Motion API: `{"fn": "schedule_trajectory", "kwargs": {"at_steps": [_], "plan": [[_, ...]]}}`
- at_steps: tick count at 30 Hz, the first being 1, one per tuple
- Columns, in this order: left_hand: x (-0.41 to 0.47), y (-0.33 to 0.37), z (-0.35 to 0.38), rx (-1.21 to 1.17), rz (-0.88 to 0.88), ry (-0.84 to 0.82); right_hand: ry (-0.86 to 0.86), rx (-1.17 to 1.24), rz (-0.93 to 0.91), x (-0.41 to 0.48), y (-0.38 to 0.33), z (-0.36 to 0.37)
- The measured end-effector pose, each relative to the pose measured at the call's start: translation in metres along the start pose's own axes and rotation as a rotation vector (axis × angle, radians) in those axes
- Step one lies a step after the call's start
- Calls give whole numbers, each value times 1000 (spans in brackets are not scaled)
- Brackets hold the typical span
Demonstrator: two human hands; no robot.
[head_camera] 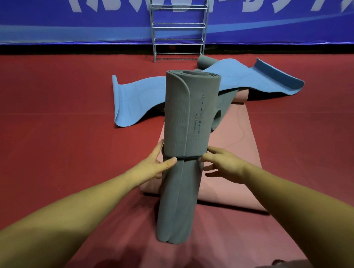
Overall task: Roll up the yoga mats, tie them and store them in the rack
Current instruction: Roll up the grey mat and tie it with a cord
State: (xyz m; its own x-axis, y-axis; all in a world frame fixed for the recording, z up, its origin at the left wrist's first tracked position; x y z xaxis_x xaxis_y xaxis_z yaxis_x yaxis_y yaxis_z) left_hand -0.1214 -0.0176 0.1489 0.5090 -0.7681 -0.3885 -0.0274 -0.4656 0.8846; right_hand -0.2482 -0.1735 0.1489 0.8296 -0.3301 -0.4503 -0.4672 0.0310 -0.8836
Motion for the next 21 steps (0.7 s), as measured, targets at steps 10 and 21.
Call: {"fn": "schedule_trajectory", "kwargs": {"at_steps": [10,21], "plan": [[20,-11,-24,-229,-52,-20,71,35,-66,19,-1,7],[8,12,-10,-69,-31,-55,36,104,-56,-1,-26,6]]}}
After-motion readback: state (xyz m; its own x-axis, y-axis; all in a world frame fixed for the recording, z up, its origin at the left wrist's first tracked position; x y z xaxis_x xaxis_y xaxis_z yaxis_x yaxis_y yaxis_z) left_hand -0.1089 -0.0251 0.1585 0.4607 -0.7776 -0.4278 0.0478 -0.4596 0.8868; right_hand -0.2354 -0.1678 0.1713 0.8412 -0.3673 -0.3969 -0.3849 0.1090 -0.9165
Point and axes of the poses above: each hand's wrist, its own x-axis towards the middle knuckle, its own z-axis out of the palm, y = z × x, the point moved 8 cm from there along x, towards the middle knuckle, and after that the axes turned 3 degrees about -z, right-handed, at the moved point
